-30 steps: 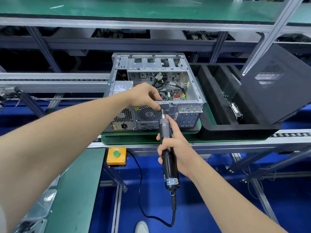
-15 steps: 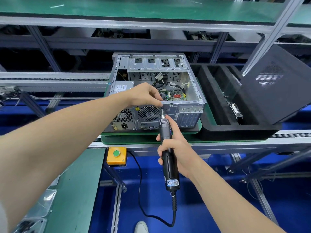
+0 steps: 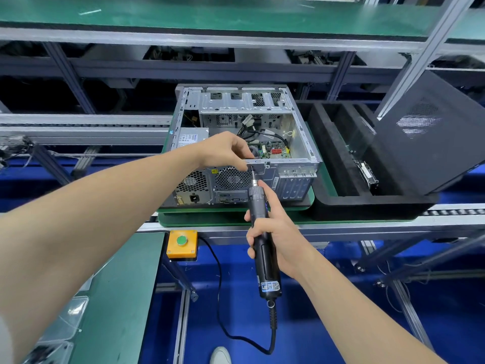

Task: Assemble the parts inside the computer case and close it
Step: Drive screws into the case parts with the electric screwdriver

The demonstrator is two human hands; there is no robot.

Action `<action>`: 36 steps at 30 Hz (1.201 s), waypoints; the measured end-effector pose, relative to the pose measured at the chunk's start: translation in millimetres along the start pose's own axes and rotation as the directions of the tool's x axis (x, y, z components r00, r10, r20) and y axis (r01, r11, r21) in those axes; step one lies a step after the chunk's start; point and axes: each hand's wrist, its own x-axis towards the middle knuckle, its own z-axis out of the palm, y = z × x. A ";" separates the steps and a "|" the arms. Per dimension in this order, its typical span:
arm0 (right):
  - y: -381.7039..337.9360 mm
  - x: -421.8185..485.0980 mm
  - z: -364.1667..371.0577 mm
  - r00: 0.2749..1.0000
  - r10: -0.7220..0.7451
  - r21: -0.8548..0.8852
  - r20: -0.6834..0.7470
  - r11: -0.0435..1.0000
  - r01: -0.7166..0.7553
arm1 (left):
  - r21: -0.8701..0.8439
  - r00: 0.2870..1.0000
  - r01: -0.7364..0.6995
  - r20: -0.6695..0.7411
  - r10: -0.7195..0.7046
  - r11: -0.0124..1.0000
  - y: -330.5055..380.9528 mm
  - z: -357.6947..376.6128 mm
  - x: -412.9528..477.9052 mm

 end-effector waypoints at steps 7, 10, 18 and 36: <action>-0.2 0.4 -0.1 1.000 0.006 0.011 0.001 1.000 -0.006 | 0.033 1.000 -0.013 0.001 0.012 0.999 -0.5 -0.7 0.1; -0.1 0.7 0.2 1.000 0.004 0.007 -0.002 1.000 -0.004 | 0.033 1.000 -0.013 0.000 0.013 0.999 -1.5 -1.5 0.3; -0.7 0.4 0.1 1.000 0.003 0.016 -0.001 1.000 -0.003 | 0.040 1.000 -0.013 -0.014 0.014 0.999 -2.8 0.9 1.8; -0.7 -1.5 0.4 1.000 -0.016 0.014 0.006 1.000 0.016 | -0.027 1.000 -0.013 -0.011 0.013 1.000 1.1 1.3 -3.0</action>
